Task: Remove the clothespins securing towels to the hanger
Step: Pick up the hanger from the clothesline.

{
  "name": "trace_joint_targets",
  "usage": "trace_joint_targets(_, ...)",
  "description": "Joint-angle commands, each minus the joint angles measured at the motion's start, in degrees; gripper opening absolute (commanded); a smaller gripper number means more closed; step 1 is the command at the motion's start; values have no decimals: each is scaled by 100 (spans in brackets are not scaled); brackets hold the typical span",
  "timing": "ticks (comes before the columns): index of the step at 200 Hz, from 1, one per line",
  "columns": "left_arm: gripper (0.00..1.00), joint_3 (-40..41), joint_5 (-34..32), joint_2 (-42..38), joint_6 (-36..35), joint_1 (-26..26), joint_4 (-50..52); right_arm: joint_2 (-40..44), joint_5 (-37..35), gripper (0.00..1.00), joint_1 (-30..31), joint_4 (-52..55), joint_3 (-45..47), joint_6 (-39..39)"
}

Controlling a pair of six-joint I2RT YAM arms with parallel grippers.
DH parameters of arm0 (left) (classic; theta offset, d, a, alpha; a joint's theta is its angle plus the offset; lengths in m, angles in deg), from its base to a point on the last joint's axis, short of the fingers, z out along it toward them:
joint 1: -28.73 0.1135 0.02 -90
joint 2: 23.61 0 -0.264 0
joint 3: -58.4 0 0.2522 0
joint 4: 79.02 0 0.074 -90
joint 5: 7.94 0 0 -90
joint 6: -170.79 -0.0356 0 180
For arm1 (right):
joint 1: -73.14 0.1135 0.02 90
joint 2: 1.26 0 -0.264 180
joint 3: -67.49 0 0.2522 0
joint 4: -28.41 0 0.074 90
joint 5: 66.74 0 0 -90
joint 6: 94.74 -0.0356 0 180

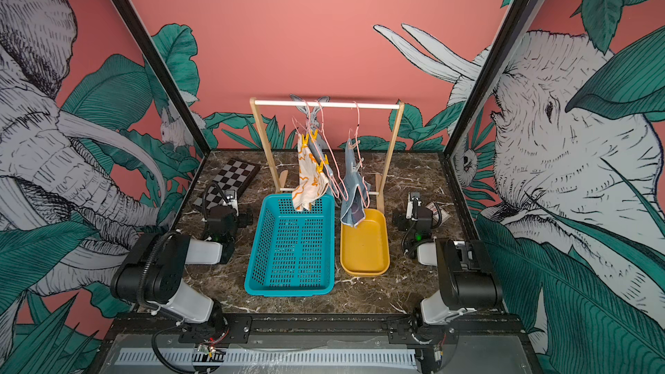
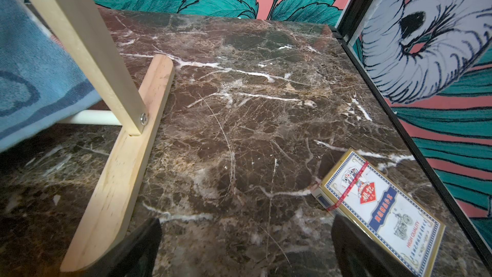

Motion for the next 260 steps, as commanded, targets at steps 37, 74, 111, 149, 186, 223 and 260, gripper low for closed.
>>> trace_joint_targets(37, 84, -60, -55, -103, 62, 38, -18, 5, -3, 99, 14, -252, -92, -20)
trace_joint_targets(74, 70, -52, -152, -170, 44, 38, -123, 50, -98, 94, 14, -308, -83, -59)
trace_joint_targets(111, 69, -102, -567, -1013, 217, 12, 859, 1097, -456, 89, 14, 923, -147, -187)
trace_joint_targets(149, 68, -388, -316, -2440, 576, 12, 2408, 1977, -514, 87, 23, 1689, -126, -407)
trace_joint_targets(186, 65, -572, 72, -3604, 1005, -181, 3448, 2936, -254, 84, 125, 2635, -296, -598)
trace_joint_targets(223, 62, -1001, 143, -4127, 1109, -896, 4197, 4075, -353, 83, 553, 3553, -442, -499)
trace_joint_targets(260, 63, -1578, 555, -3750, 1208, -1626, 4331, 4856, -170, 83, 770, 4288, -624, -548)
